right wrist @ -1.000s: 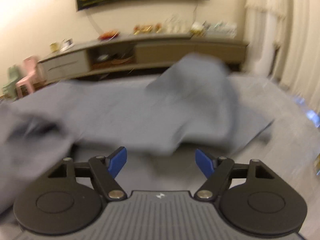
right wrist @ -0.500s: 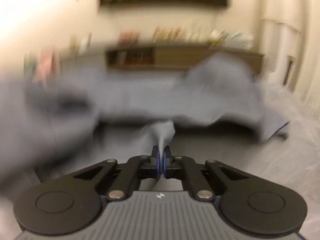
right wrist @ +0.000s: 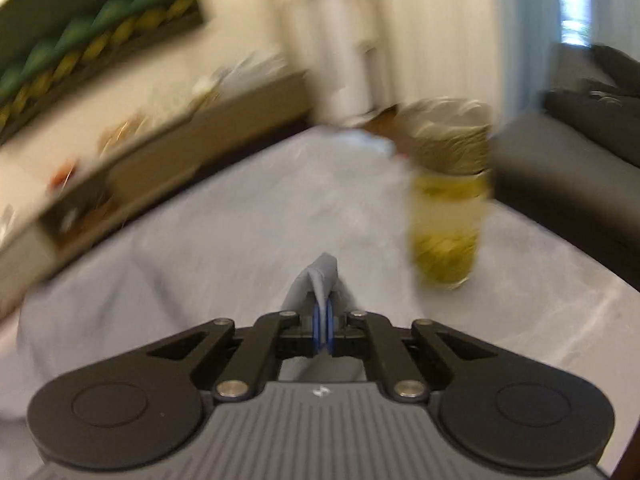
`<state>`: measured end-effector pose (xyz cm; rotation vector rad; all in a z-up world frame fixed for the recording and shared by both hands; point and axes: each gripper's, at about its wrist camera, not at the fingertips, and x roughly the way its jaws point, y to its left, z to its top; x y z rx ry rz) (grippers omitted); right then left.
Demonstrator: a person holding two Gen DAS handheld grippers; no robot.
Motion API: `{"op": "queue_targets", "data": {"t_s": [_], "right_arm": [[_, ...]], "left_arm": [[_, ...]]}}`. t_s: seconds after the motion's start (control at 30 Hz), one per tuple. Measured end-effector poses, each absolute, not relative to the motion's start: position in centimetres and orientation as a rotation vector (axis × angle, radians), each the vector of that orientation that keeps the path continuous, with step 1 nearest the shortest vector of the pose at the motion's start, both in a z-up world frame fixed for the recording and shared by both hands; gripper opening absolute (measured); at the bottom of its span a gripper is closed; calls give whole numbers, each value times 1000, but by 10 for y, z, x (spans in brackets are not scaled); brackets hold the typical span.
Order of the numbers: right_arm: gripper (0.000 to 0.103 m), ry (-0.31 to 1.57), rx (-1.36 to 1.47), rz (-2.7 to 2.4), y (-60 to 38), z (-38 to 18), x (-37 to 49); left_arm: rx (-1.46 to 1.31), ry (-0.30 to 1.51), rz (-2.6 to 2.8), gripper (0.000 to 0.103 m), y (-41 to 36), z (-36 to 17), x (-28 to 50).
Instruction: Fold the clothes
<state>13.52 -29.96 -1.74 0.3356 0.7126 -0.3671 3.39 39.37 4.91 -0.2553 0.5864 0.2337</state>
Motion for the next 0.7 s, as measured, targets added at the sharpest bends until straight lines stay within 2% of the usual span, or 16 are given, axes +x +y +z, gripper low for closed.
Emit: {"op": "queue_targets", "data": {"t_s": [0.03, 0.13, 0.17, 0.2, 0.23, 0.27, 0.33, 0.4, 0.43, 0.47, 0.53, 0.7], "right_arm": [[9, 743, 271, -320, -288, -17, 138], [34, 770, 110, -256, -258, -11, 134], [44, 728, 94, -299, -254, -5, 125], [48, 680, 108, -328, -255, 4, 120], [53, 630, 150, -333, -255, 18, 118], [62, 580, 197, -329, -255, 33, 117], [66, 527, 220, -295, -252, 56, 126], [69, 495, 217, -260, -247, 76, 142], [74, 498, 203, -244, -242, 82, 158], [79, 517, 183, -225, -241, 83, 177], [82, 608, 134, -148, -228, 75, 218], [83, 838, 58, -101, -199, 17, 329]], "left_arm": [[-239, 598, 201, 0, 392, 47, 19], [-152, 638, 95, 0, 385, 45, -20], [-133, 640, 73, 7, 383, 47, -31], [-123, 639, 59, 14, 381, 50, -41], [-129, 627, 40, 34, 381, 56, -50], [-146, 608, 17, 49, 383, 65, -59], [-190, 534, -27, 55, 393, 87, -70], [-255, 462, -52, 66, 414, 109, -75], [-295, 449, -51, 80, 424, 116, -68], [-331, 448, -45, 84, 435, 121, -57], [-393, 474, -21, 84, 456, 125, -27], [-355, 769, -32, 84, 461, 79, 101]]}}
